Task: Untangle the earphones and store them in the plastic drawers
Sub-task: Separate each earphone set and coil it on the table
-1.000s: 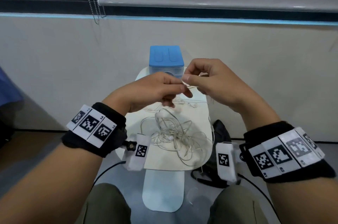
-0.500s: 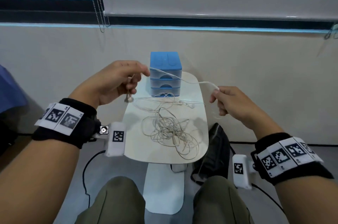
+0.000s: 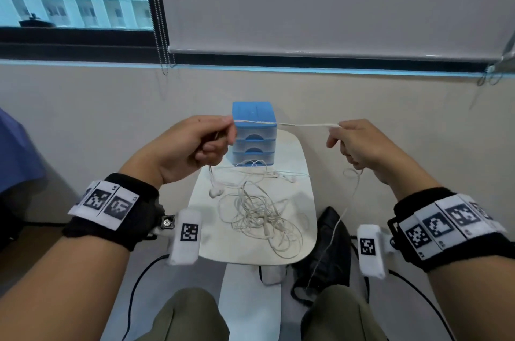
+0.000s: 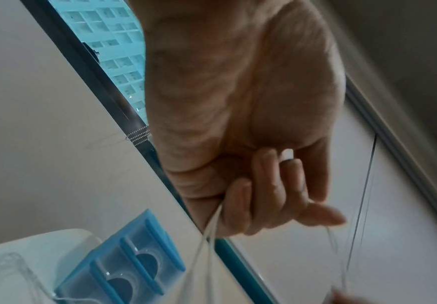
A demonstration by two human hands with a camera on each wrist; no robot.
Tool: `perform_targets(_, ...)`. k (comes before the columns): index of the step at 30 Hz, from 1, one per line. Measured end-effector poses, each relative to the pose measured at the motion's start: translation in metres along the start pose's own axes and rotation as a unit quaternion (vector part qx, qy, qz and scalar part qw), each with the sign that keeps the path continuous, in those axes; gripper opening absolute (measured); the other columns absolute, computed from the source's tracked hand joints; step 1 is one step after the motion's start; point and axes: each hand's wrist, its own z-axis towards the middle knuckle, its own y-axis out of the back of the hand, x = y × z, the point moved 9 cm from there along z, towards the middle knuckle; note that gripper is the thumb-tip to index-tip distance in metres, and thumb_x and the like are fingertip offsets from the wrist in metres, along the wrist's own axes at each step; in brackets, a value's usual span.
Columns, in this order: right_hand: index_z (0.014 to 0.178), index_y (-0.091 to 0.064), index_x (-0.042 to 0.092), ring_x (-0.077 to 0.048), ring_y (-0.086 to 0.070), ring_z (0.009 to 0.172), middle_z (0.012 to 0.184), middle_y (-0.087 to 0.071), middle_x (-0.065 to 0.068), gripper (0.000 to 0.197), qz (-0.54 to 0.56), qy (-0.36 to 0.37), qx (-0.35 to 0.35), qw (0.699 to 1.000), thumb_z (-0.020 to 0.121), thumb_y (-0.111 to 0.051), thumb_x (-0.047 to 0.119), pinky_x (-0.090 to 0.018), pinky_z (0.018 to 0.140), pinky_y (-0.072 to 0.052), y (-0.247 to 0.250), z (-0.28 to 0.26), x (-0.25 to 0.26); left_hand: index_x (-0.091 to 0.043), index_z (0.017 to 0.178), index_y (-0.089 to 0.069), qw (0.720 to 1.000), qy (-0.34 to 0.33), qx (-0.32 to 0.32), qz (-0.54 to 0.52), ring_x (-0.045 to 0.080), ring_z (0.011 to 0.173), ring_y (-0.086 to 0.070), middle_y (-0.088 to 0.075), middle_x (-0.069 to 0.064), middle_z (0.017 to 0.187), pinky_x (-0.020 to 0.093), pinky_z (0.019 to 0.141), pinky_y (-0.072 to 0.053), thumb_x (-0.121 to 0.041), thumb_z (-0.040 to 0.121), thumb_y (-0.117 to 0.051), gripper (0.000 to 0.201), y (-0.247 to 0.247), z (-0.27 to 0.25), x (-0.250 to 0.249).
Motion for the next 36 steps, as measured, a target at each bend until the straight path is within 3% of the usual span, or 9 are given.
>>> perform_targets(4,0.083,-0.068,0.002,-0.018,-0.038,0.048,0.046,-0.038,0.007,0.03,-0.009,-0.012,0.048,0.999,0.101,-0.063,0.024,-0.029,0.053,-0.033,-0.013,-0.01,-0.029,-0.013,0.089,-0.065,0.988,-0.054,-0.077,-0.126,0.005,0.041,-0.022,-0.031,-0.005,0.055,0.025,0.049,-0.012,-0.027,0.106,-0.042,0.032,0.03,-0.001,-0.01)
perform_targets(7,0.081,-0.069,0.002,-0.024,-0.051,0.057,0.045,-0.044,0.004,0.033,-0.007,-0.027,0.033,0.999,0.102,-0.062,0.027,-0.036,0.065,-0.042,-0.011,-0.011,-0.051,-0.014,0.101,-0.069,0.966,-0.092,-0.15,-0.191,0.004,0.042,-0.023,-0.034,-0.006,0.057,0.019,0.043,-0.016,-0.025,0.107,-0.041,0.031,0.052,-0.004,-0.012)
perform_targets(12,0.077,-0.072,0.007,-0.021,-0.053,0.052,0.05,-0.05,-0.001,0.03,-0.035,-0.05,0.035,0.998,0.099,-0.063,0.025,-0.042,0.072,-0.053,-0.013,-0.007,-0.067,-0.018,0.13,-0.067,0.951,-0.118,-0.208,-0.194,0.006,0.046,-0.029,-0.05,-0.008,0.064,0.018,0.046,-0.022,-0.028,0.108,-0.043,0.034,0.069,0.0,-0.013)
perform_targets(16,0.088,-0.07,0.002,-0.016,-0.045,0.048,0.051,-0.044,0.003,0.016,-0.039,-0.051,0.145,0.987,0.098,-0.063,0.012,-0.037,0.065,-0.047,-0.033,-0.01,-0.069,-0.017,0.14,-0.062,0.945,-0.132,-0.217,-0.206,0.004,0.049,-0.04,-0.059,-0.008,0.071,0.014,0.05,-0.032,-0.029,0.109,-0.043,0.038,0.065,0.006,-0.015)
perform_targets(21,0.084,-0.071,0.001,-0.021,-0.05,0.055,0.057,-0.05,-0.004,0.029,-0.023,-0.099,0.071,0.992,0.103,-0.057,0.018,-0.04,0.071,-0.048,-0.017,0.0,-0.107,-0.016,0.14,-0.061,0.926,-0.151,-0.271,-0.216,0.003,0.055,-0.05,-0.069,-0.007,0.08,0.013,0.056,-0.041,-0.029,0.108,-0.047,0.037,0.079,0.009,-0.011)
perform_targets(24,0.084,-0.069,0.0,-0.02,-0.039,0.053,0.057,-0.042,-0.005,0.035,-0.065,-0.107,0.119,0.985,0.105,-0.053,0.024,-0.033,0.058,-0.036,-0.033,-0.003,-0.102,-0.012,0.139,-0.06,0.926,-0.135,-0.287,-0.204,0.005,0.061,-0.058,-0.074,-0.002,0.084,0.014,0.06,-0.047,-0.027,0.109,-0.045,0.037,0.078,0.015,-0.001)
perform_targets(29,0.079,-0.07,0.007,-0.015,-0.033,0.053,0.058,-0.042,0.003,0.021,-0.085,-0.013,0.186,0.979,0.095,-0.061,0.016,-0.029,0.051,-0.024,-0.058,-0.004,-0.032,-0.008,0.139,-0.057,0.962,-0.072,-0.228,-0.132,0.011,0.062,-0.066,-0.075,0.005,0.082,0.018,0.058,-0.052,-0.024,0.111,-0.04,0.037,0.042,0.036,0.013)
perform_targets(33,0.082,-0.073,0.011,0.002,-0.046,0.044,0.046,-0.05,0.02,0.023,-0.125,0.051,0.227,0.964,0.097,-0.057,0.016,-0.01,0.047,-0.032,-0.081,-0.005,0.013,-0.005,0.13,-0.062,0.991,0.008,-0.124,-0.041,0.017,0.055,-0.065,-0.069,0.011,0.074,0.02,0.051,-0.052,-0.024,0.11,-0.043,0.034,0.001,0.048,0.023)
perform_targets(36,0.078,-0.073,0.016,-0.001,-0.048,0.052,0.053,-0.056,0.018,0.026,-0.116,0.069,0.184,0.974,0.098,-0.056,0.019,-0.022,0.058,-0.036,-0.088,0.002,0.022,-0.004,0.123,-0.064,0.992,0.12,-0.025,0.004,0.022,0.053,-0.067,-0.069,0.018,0.073,0.022,0.048,-0.053,-0.03,0.108,-0.044,0.036,-0.031,0.047,0.046)
